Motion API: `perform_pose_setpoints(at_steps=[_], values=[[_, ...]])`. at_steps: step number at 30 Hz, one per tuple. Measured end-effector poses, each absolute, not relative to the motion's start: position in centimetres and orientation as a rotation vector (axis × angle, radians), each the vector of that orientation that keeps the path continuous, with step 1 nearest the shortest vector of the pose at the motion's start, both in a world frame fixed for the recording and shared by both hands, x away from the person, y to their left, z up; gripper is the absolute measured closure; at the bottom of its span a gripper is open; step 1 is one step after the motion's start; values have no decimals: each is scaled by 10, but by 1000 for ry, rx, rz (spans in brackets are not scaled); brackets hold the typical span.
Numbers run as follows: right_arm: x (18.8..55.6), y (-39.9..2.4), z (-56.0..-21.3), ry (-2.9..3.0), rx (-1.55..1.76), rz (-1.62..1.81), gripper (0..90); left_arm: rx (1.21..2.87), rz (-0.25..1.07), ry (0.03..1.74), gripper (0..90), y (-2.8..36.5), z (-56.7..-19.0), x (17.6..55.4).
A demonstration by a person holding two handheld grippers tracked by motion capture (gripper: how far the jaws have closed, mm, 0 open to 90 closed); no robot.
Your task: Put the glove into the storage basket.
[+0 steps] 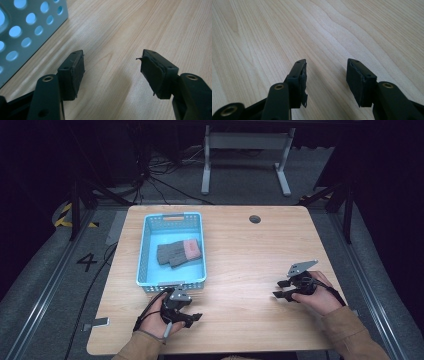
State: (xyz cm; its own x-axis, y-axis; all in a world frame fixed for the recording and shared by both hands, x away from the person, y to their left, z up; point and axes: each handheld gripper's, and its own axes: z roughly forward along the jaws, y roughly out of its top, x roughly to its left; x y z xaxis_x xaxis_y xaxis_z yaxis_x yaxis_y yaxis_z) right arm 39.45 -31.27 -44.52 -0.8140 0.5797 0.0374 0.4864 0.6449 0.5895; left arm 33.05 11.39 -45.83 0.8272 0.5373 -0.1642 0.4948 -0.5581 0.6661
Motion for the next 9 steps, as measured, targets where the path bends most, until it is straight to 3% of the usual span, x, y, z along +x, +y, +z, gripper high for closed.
perform_pose_setpoints(at_steps=[9], values=[[394, -313, -444, 2698, 883, 911, 518, 2266, 78, 766, 357, 116, -459, 332]])
